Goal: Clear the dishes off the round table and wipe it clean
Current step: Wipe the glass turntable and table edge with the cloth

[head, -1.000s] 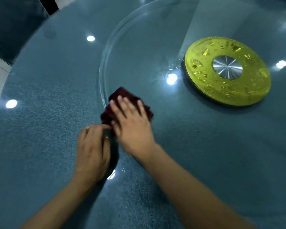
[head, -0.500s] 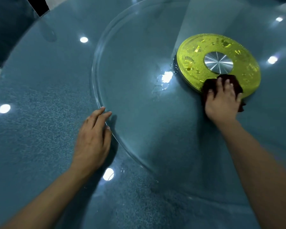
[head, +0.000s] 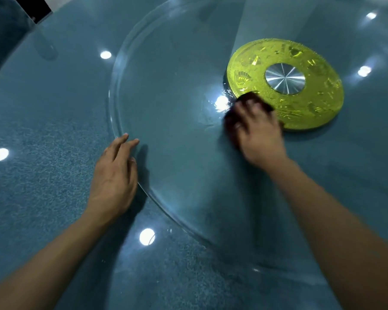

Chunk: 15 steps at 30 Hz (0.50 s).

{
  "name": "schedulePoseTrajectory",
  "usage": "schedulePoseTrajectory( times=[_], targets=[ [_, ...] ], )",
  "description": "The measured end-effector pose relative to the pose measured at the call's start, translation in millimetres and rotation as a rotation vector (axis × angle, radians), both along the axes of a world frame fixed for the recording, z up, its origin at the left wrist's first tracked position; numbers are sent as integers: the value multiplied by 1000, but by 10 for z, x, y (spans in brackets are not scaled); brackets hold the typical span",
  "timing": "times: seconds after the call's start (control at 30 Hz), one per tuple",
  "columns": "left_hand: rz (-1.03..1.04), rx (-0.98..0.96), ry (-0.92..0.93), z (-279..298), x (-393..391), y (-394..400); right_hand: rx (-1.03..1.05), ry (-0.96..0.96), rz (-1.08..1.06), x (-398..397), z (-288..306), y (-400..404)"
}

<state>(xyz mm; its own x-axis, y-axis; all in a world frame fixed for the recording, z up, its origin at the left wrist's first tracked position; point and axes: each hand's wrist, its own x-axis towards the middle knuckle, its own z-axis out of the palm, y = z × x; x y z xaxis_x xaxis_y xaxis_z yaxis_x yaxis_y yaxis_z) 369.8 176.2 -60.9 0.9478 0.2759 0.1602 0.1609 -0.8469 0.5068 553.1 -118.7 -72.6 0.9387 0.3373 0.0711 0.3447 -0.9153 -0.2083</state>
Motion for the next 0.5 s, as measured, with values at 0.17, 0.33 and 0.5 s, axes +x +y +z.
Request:
schedulePoseTrajectory(
  times=[0.17,0.33,0.5],
  targets=[
    [-2,19,39,-24,22,34,-1,97,-474,843,98,-771],
    [-14,25,29,-52,-128,-90,-8,-26,-165,426,96,158],
    [-4,-7,-21,-25,-160,-115,45,-45,423,-1168,29,1317]
  ],
)
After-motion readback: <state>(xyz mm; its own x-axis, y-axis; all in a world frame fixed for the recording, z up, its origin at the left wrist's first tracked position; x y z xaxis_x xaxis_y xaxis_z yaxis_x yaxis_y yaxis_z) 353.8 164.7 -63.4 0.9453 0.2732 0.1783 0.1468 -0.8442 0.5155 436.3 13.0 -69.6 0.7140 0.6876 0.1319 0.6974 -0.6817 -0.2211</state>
